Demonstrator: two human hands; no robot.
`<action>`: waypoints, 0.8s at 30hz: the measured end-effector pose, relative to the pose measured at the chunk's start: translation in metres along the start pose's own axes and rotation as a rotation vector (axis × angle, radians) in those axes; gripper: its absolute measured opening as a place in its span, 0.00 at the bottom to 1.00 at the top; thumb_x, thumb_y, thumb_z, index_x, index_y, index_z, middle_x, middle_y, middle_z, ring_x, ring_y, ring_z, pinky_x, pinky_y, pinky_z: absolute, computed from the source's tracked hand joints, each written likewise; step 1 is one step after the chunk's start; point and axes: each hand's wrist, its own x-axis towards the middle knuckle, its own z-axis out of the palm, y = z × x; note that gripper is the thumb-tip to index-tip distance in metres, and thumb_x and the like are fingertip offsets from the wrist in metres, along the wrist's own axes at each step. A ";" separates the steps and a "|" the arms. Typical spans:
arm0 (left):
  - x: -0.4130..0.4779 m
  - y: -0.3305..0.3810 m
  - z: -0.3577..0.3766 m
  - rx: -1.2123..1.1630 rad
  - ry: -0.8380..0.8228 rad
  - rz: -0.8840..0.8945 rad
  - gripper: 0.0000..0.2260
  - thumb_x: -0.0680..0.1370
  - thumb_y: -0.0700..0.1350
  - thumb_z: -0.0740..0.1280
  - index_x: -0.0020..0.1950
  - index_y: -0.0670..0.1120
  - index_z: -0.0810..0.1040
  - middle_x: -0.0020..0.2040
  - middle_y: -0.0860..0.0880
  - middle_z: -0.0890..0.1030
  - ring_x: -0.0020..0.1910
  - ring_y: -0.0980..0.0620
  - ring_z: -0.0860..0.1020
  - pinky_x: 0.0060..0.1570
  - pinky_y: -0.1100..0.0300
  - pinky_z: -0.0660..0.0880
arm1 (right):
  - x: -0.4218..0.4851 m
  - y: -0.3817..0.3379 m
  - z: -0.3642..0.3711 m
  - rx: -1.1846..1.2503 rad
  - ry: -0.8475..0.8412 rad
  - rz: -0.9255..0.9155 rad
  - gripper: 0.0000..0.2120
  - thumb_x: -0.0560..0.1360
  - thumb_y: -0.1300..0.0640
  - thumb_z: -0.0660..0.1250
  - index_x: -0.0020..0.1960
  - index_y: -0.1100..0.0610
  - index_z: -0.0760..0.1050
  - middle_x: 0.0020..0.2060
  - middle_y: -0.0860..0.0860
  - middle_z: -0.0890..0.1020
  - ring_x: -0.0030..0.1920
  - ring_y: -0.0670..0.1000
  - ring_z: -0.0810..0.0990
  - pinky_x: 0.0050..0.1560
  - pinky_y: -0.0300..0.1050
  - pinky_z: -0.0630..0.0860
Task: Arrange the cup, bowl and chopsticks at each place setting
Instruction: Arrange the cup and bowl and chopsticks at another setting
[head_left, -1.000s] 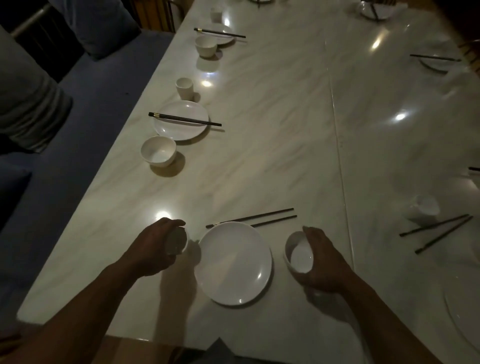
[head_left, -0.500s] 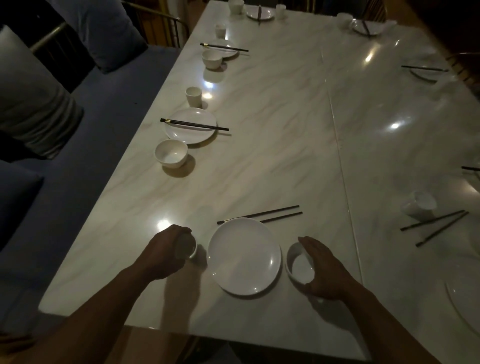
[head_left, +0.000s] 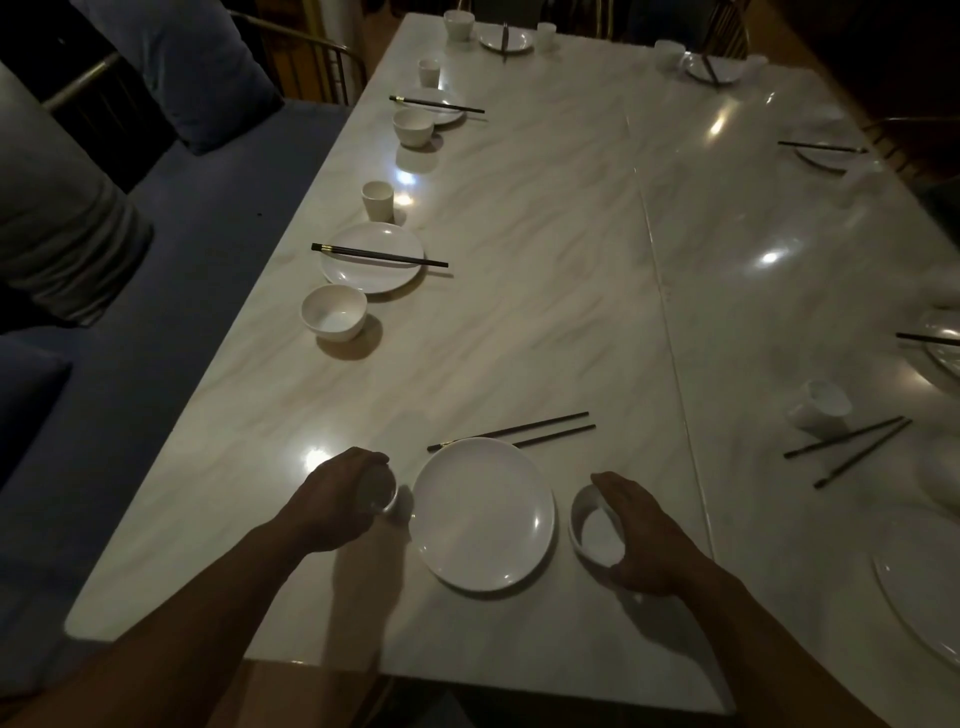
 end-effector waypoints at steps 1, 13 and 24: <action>0.000 0.000 0.000 0.000 -0.002 -0.002 0.33 0.62 0.39 0.76 0.66 0.45 0.75 0.62 0.48 0.78 0.58 0.46 0.78 0.53 0.62 0.69 | 0.000 0.000 0.000 -0.001 -0.004 -0.001 0.59 0.64 0.49 0.80 0.80 0.51 0.42 0.79 0.49 0.48 0.79 0.52 0.47 0.78 0.48 0.53; -0.002 -0.005 -0.005 0.016 -0.011 -0.021 0.33 0.61 0.39 0.76 0.67 0.45 0.75 0.63 0.48 0.77 0.58 0.45 0.78 0.53 0.60 0.71 | 0.005 0.001 -0.001 -0.011 -0.011 -0.010 0.58 0.65 0.49 0.79 0.80 0.50 0.41 0.79 0.49 0.47 0.79 0.51 0.47 0.78 0.47 0.52; -0.002 0.000 -0.012 0.019 -0.064 -0.026 0.33 0.62 0.41 0.77 0.67 0.47 0.74 0.61 0.50 0.77 0.57 0.47 0.77 0.52 0.59 0.73 | 0.010 0.006 -0.003 -0.034 -0.040 -0.035 0.58 0.65 0.46 0.78 0.80 0.50 0.41 0.80 0.48 0.47 0.79 0.50 0.46 0.77 0.45 0.51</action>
